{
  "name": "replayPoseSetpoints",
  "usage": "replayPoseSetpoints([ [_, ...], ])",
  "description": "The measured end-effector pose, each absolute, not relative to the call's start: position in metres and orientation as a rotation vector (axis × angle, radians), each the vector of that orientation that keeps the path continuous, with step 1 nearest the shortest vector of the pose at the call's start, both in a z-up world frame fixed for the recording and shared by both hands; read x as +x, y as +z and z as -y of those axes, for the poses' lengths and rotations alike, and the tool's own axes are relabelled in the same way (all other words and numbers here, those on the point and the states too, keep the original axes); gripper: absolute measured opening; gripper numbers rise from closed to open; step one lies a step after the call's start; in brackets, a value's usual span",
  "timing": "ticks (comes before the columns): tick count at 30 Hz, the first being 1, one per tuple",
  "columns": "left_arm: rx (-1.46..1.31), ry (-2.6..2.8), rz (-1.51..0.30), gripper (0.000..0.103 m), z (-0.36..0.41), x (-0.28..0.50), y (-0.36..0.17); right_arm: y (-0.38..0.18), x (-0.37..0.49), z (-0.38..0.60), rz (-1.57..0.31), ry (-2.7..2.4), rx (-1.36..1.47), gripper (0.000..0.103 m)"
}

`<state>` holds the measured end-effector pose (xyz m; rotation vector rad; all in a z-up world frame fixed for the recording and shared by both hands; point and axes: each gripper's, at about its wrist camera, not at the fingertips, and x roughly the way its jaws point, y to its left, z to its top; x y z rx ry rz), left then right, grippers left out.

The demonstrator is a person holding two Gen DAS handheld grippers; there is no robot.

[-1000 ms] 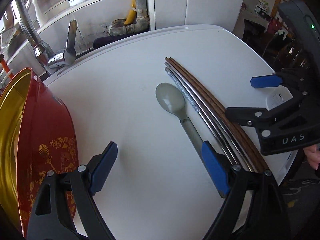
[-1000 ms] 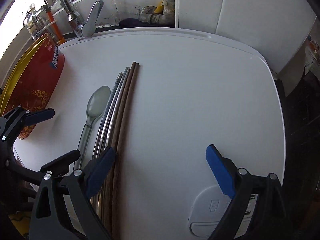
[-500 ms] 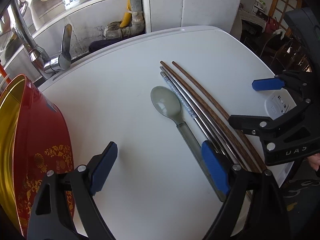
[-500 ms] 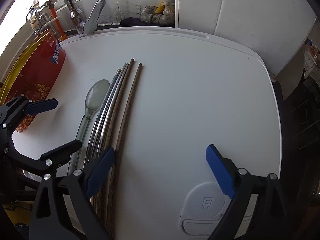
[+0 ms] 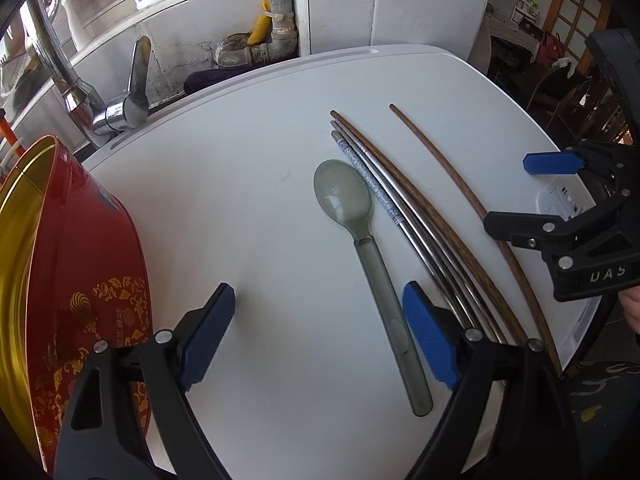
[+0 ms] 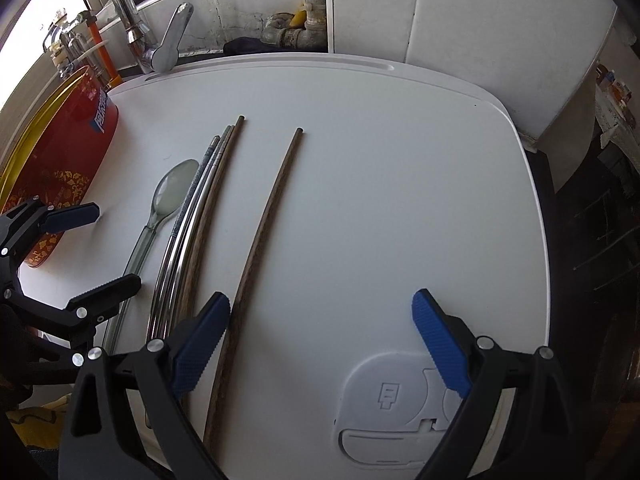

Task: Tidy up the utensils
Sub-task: 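Grasp the grey-green plastic spoon with the left tool while the right tool grasps another brown chopstick, then carry the plastic spoon with the left tool while the right tool carries the chopstick over the tin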

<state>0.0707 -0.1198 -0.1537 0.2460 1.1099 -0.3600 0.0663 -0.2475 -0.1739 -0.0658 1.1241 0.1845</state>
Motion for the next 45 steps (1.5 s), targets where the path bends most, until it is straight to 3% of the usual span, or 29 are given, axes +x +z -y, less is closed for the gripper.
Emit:
replayPoseSetpoints([
  [2,0.217,-0.369,-1.116,0.081,0.121,0.070,-0.153,-0.175,0.065,0.242,-1.116,0.173,-0.088,0.090],
  [3,0.213,-0.366,-1.107,0.073,0.122,0.068,-0.151,-0.174,0.062,0.239,-1.108,0.173,-0.101,0.086],
  [4,0.220,-0.361,-1.097,0.051,0.123,0.065,-0.149,-0.172,0.059,0.237,-1.104,0.185,-0.102,0.075],
  [5,0.214,-0.365,-1.099,0.021,0.122,0.063,-0.146,-0.171,0.055,0.234,-1.106,0.196,-0.113,0.062],
  [6,0.192,-0.367,-1.114,0.011,0.120,0.063,-0.145,-0.169,0.051,0.231,-1.111,0.209,-0.119,0.053],
  [7,0.158,-0.366,-1.128,0.011,0.117,0.063,-0.144,-0.167,0.047,0.228,-1.121,0.223,-0.122,0.026],
  [8,0.129,-0.366,-1.134,0.011,0.114,0.063,-0.144,-0.166,0.046,0.227,-1.142,0.223,-0.114,0.011],
  [16,0.044,-0.315,-1.099,0.011,0.102,0.060,-0.131,-0.162,0.048,0.238,-1.144,0.181,0.016,0.006],
  [25,-0.021,-0.278,-0.926,0.011,0.065,0.038,-0.059,-0.080,0.030,0.225,-0.951,0.323,0.110,0.006],
  [35,-0.092,-0.018,-0.770,0.011,-0.052,0.004,0.005,-0.023,0.046,0.141,-0.872,0.547,0.117,0.006],
  [45,-0.191,0.110,-0.762,0.011,-0.144,-0.019,0.003,-0.006,0.064,0.038,-0.880,0.682,0.052,0.006],
])
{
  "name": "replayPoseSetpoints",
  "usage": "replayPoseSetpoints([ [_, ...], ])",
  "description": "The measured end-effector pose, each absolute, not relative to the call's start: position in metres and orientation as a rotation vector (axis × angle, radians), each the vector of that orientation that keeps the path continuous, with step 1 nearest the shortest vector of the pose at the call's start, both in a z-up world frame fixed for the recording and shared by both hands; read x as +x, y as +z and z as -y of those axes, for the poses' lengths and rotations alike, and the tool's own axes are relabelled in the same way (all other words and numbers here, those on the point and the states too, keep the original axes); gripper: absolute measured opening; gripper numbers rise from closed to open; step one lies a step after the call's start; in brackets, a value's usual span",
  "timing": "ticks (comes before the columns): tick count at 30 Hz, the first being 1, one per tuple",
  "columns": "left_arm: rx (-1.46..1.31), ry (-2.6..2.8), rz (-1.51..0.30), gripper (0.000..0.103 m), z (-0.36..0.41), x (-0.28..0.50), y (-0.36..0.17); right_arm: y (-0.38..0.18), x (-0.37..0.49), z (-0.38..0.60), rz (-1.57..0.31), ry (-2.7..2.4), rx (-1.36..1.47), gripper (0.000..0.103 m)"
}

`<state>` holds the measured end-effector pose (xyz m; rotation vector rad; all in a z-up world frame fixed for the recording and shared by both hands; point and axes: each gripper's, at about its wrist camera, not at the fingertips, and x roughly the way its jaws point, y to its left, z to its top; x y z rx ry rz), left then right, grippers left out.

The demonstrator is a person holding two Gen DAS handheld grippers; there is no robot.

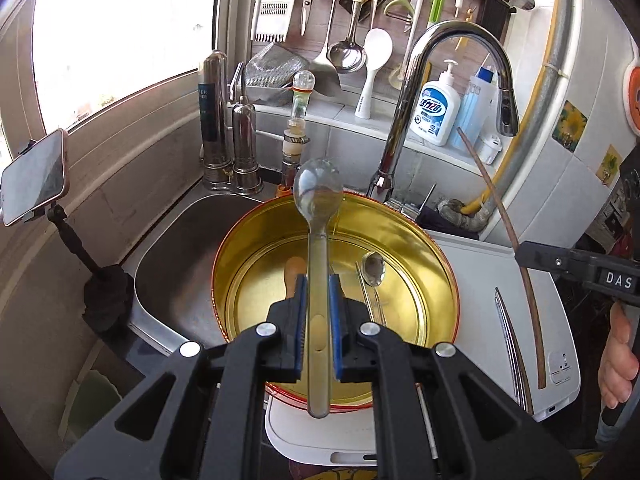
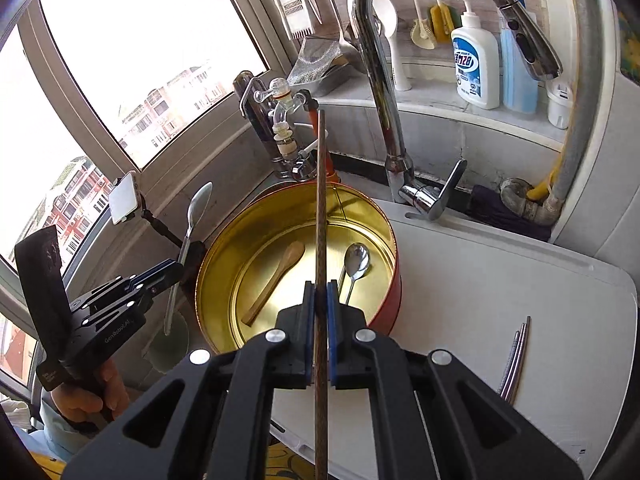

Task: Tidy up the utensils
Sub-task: 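Carry the plastic spoon with the left tool while the right tool carries the chopstick over the tin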

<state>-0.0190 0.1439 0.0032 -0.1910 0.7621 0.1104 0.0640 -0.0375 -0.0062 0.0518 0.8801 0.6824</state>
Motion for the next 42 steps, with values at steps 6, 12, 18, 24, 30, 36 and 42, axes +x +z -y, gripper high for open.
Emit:
replayPoseSetpoints([
  [6,-0.236,0.090,-0.771,0.011,-0.168,0.006,0.001,-0.006,0.088,-0.015,-0.934,0.732,0.085,0.006],
  [12,-0.267,0.071,-0.813,0.011,-0.182,0.044,-0.011,-0.015,0.110,-0.046,-0.982,0.728,0.086,0.006],
  [18,-0.251,0.044,-0.902,0.011,-0.187,0.074,-0.035,-0.038,0.135,-0.059,-1.053,0.700,0.071,0.006],
  [24,-0.202,0.009,-0.980,0.011,-0.173,0.090,-0.056,-0.075,0.153,-0.066,-1.157,0.667,0.056,0.006],
  [30,-0.190,0.007,-1.041,0.011,-0.170,0.095,-0.076,-0.102,0.159,-0.070,-1.229,0.659,0.043,0.006],
  [36,-0.176,0.007,-1.104,0.011,-0.168,0.098,-0.092,-0.127,0.162,-0.078,-1.301,0.630,-0.011,0.006],
  [42,-0.135,0.016,-1.157,0.011,-0.164,0.101,-0.107,-0.141,0.169,-0.083,-1.335,0.597,-0.054,0.006],
])
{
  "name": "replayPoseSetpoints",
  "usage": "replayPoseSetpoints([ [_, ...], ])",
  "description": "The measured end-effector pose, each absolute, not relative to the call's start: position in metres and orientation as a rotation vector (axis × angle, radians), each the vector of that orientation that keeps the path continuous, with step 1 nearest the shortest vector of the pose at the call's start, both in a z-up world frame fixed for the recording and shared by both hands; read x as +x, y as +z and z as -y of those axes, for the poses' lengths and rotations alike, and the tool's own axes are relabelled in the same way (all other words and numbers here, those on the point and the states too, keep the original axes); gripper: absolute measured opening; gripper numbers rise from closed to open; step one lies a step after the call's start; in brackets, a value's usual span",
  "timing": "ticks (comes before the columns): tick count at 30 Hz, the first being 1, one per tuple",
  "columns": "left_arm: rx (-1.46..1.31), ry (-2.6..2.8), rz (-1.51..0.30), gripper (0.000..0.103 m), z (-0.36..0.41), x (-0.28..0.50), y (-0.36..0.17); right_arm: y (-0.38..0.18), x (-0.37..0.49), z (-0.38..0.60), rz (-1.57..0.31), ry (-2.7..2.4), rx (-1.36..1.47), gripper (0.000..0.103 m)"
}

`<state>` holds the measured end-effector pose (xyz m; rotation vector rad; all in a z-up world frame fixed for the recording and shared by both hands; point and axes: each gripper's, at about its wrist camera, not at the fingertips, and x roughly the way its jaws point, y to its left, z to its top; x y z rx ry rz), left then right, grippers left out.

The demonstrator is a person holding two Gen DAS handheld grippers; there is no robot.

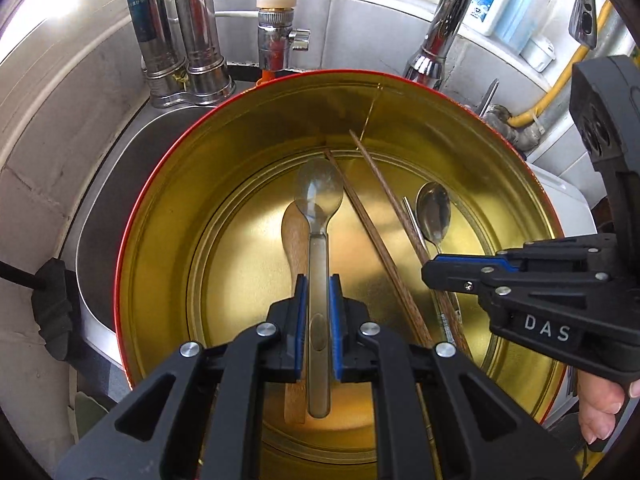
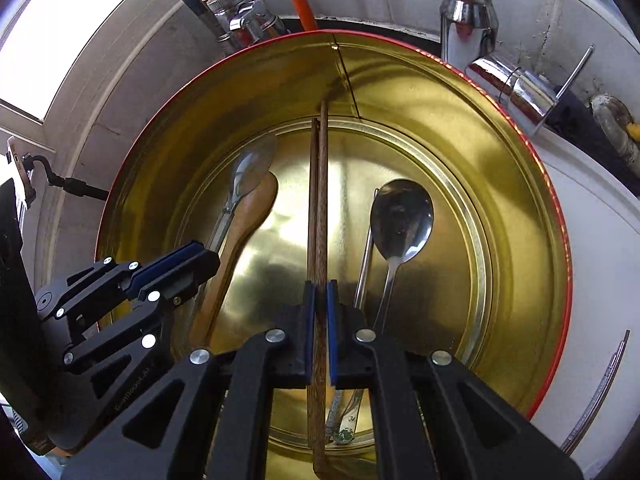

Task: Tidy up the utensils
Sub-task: 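Carry the plastic spoon with the left tool while the right tool carries the chopstick over the tin, then open the left tool to drop the spoon while the right tool drops the chopstick into the tin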

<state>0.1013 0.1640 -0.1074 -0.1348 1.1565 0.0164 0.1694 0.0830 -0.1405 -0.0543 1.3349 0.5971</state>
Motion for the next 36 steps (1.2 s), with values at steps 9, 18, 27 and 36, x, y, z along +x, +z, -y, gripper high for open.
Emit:
replayPoseSetpoints([
  [9,-0.069,0.028,-1.208,0.011,-0.159,0.106,-0.121,-0.156,0.178,-0.095,-1.355,0.574,-0.106,0.006],
  [18,-0.064,0.030,-1.212,0.011,-0.160,0.105,-0.122,-0.158,0.174,-0.099,-1.350,0.576,-0.114,0.006],
  [27,-0.009,0.071,-1.189,0.020,-0.153,0.102,-0.115,-0.133,0.165,-0.090,-1.286,0.601,-0.111,0.015],
  [36,0.022,0.079,-1.150,0.056,-0.147,0.095,-0.104,-0.116,0.164,-0.075,-1.242,0.582,-0.058,0.050],
])
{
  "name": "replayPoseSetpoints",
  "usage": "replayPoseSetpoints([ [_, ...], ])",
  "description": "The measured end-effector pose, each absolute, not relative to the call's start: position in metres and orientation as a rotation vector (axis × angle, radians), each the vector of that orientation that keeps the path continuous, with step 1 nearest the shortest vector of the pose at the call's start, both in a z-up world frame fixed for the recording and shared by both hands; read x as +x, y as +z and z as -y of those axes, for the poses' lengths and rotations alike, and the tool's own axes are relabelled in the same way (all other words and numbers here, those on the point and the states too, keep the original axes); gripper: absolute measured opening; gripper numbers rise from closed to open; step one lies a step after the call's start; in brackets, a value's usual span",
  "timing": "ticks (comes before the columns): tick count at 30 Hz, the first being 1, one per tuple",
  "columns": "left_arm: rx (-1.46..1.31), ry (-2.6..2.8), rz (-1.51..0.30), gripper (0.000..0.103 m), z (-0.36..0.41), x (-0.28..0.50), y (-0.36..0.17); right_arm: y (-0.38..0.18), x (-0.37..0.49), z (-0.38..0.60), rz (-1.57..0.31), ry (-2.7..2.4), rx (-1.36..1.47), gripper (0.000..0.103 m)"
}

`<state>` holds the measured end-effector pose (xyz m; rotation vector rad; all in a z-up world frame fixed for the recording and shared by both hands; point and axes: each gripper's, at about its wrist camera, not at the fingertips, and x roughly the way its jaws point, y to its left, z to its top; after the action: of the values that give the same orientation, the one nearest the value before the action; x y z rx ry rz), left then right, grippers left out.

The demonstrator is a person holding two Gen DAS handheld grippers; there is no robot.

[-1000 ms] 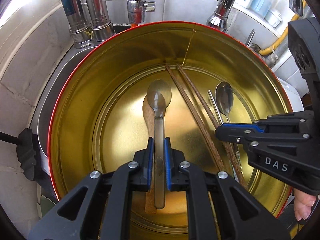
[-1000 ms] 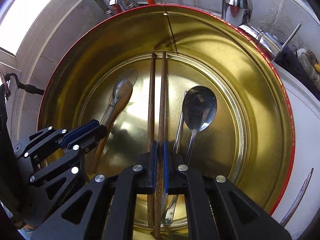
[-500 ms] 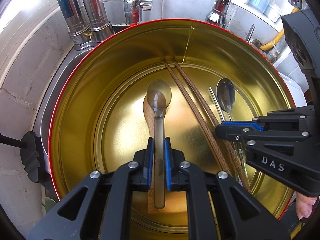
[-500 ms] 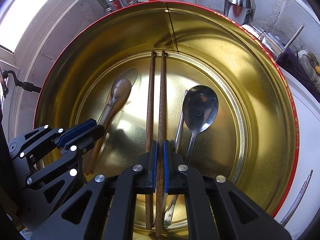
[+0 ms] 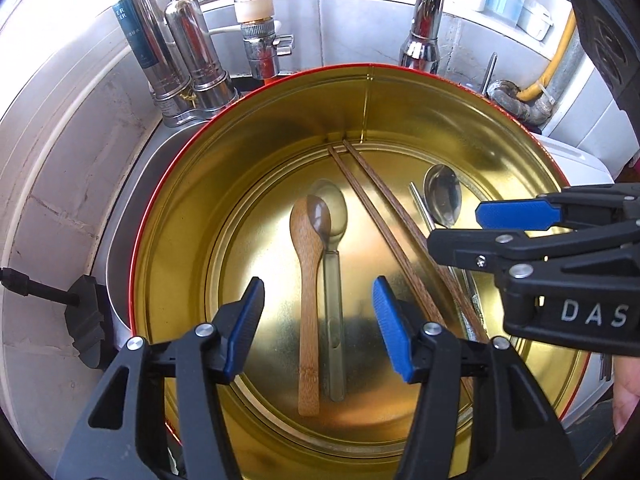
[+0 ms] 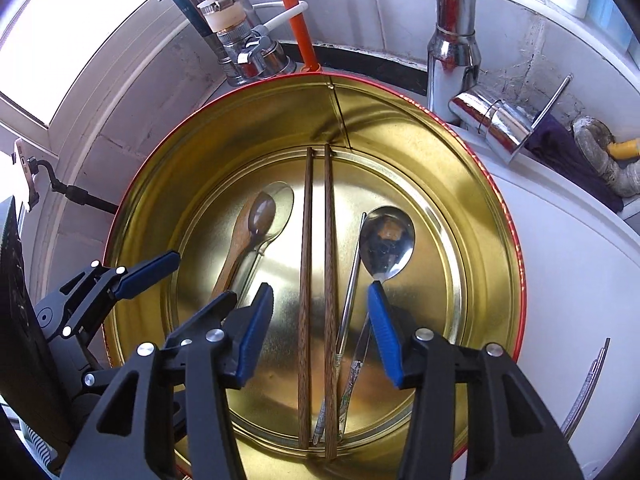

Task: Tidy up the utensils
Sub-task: 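Open the left tool to drop the spoon while the right tool drops the chopstick into the tin, then move both open tools back over the remaining chopsticks on the white board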

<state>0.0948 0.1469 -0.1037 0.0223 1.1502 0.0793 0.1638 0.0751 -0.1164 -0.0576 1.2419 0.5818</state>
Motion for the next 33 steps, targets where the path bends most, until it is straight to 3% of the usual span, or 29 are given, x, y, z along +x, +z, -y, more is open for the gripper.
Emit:
replayPoseSetpoints([
  [9,-0.004,0.121,-1.129,0.057,-0.149,0.083,-0.100,-0.112,0.152,-0.070,-1.224,0.594,-0.057,0.051],
  [12,-0.033,0.141,-1.093,0.063,-0.153,0.074,-0.094,-0.101,0.144,-0.063,-1.182,0.605,-0.042,0.064],
  [14,-0.026,0.155,-1.064,0.070,-0.151,0.066,-0.087,-0.089,0.132,-0.052,-1.124,0.605,-0.030,0.081],
  [16,-0.020,0.171,-1.040,0.070,-0.150,0.059,-0.080,-0.081,0.121,-0.041,-1.069,0.593,-0.017,0.089],
  [23,-0.022,0.151,-0.964,0.077,-0.129,0.036,-0.050,-0.065,0.086,0.017,-0.983,0.518,0.042,0.091],
  [33,0.033,-0.010,-0.957,0.077,-0.060,0.027,-0.044,-0.068,0.055,0.100,-0.974,0.362,0.131,0.091],
])
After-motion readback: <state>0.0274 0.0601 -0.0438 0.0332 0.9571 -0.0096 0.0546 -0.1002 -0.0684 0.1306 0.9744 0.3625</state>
